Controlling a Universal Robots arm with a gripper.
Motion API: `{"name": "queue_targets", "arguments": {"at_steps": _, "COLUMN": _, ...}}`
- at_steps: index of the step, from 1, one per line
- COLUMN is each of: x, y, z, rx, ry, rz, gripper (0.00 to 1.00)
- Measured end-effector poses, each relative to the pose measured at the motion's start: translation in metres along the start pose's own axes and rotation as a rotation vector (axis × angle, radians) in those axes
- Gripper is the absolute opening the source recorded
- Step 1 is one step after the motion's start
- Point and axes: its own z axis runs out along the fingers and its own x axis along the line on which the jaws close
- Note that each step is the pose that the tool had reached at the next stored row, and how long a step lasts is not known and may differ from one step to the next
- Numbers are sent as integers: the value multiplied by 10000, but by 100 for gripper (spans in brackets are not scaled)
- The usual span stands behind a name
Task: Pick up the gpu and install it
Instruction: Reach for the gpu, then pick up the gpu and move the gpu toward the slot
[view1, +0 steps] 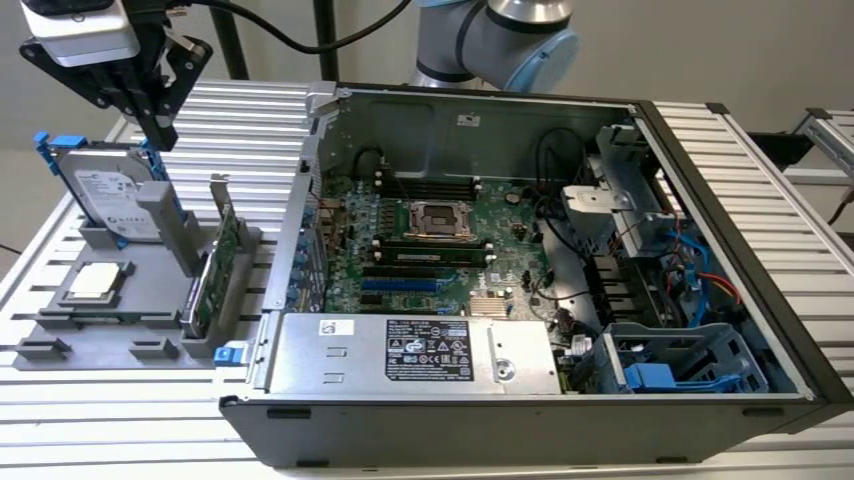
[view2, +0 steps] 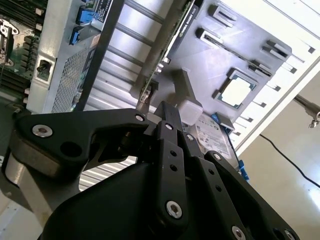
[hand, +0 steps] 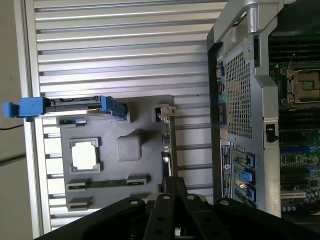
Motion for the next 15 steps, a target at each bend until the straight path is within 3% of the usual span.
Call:
{"name": "queue_targets", "arguments": {"at_steps": 7, "x": 0, "y": 0, "z": 0, "rx": 0, "ry": 1, "rz": -1, "gripper": 0}}
{"name": "queue_targets", "arguments": {"at_steps": 8, "x": 0, "y": 0, "z": 0, "rx": 0, "ry": 0, "rz": -1, "gripper": 100}}
{"name": "queue_targets", "arguments": {"at_steps": 15, "x": 2, "y": 0, "z": 0, "rx": 0, "ry": 0, "rz": -1, "gripper": 100}}
